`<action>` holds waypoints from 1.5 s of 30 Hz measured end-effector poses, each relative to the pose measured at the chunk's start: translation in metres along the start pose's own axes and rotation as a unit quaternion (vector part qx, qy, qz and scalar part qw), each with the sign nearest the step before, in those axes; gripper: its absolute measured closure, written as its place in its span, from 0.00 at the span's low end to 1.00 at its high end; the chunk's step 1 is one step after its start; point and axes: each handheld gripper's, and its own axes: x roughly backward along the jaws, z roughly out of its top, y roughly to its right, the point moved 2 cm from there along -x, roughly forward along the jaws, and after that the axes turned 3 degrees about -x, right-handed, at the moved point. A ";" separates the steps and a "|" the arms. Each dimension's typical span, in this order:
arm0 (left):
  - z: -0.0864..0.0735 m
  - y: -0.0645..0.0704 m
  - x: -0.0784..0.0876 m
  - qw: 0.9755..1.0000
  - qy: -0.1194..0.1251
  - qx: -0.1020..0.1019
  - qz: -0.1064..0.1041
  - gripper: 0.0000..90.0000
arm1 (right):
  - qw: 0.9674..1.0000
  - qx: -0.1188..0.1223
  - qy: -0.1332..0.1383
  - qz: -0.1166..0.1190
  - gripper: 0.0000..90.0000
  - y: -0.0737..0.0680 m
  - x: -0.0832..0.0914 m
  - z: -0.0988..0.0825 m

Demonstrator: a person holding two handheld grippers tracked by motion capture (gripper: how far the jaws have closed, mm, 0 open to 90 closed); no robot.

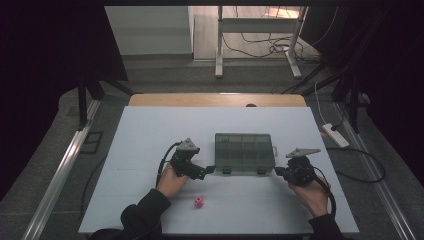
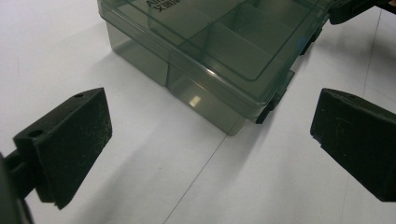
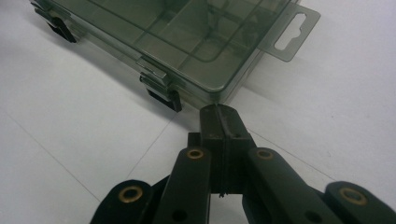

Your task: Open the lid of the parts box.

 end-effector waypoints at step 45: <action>0.011 0.012 0.007 0.999 -0.020 -0.016 -0.025 0.55 | 0.997 -0.001 0.074 -0.006 0.99 -0.004 0.016 0.022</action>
